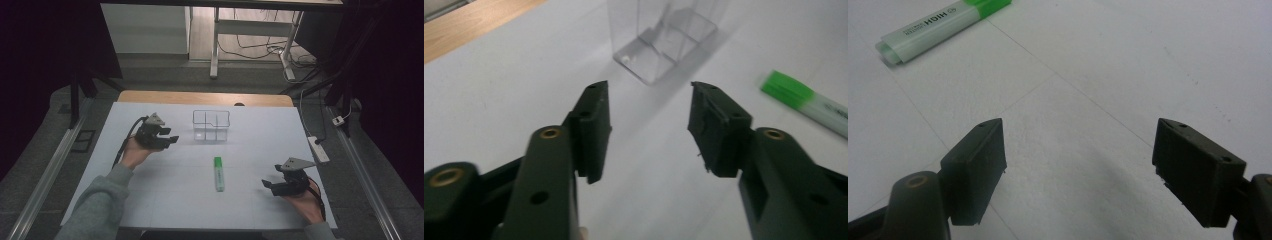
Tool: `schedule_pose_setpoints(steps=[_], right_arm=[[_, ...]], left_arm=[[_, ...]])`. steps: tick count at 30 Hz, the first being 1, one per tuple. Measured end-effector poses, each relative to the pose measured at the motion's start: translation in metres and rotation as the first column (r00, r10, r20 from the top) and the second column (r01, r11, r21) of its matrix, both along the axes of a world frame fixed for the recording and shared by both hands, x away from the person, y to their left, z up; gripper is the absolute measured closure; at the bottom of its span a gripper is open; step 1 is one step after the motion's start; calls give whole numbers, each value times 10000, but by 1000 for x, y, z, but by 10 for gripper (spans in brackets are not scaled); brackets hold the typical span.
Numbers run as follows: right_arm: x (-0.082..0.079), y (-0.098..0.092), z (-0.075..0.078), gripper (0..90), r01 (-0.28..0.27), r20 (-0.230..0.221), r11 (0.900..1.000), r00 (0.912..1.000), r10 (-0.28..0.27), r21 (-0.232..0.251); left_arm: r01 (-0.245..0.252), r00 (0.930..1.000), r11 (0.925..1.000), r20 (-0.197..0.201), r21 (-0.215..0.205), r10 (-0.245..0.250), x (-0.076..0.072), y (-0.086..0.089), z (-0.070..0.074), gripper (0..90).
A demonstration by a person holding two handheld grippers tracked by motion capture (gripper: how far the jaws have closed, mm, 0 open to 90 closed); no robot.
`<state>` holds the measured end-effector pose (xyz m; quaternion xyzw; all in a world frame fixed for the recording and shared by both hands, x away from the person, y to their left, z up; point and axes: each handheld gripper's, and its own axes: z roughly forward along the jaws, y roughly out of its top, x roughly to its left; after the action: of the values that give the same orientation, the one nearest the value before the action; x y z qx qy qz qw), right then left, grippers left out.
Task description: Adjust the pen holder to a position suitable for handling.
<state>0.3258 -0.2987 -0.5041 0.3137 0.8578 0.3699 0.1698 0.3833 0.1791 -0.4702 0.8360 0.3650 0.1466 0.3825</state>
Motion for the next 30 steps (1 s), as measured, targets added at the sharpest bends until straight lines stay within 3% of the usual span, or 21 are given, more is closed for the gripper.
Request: schedule_pose_setpoints(steps=[8, 15, 18, 23, 30], right_arm=[[-1, 1, 1, 208, -42, 129, 10000, 9999, 43, -52], [-1, 1, 1, 212, -18, 139, 10000, 9999, 17, 33], [-1, 1, 2, 214, -13, 169, 10000, 9999, 12, 39], [-1, 1, 2, 215, 5, 197, 10000, 9998, -5, -5], [-3, 3, 3, 214, -19, 245, 10000, 9997, 20, -31]], left_arm=[[51, 10000, 9997, 73, -227, -49, -48, 13, -12, 381], [45, 9999, 9995, -138, -316, -50, -78, 23, -25, 331], [-8, 9998, 9993, -190, -368, 1, -87, 28, -29, 315], [-35, 10000, 9999, -83, -115, 34, -99, 33, -30, 299], [-268, 9996, 9994, -78, -217, 267, -109, 42, -35, 294]])
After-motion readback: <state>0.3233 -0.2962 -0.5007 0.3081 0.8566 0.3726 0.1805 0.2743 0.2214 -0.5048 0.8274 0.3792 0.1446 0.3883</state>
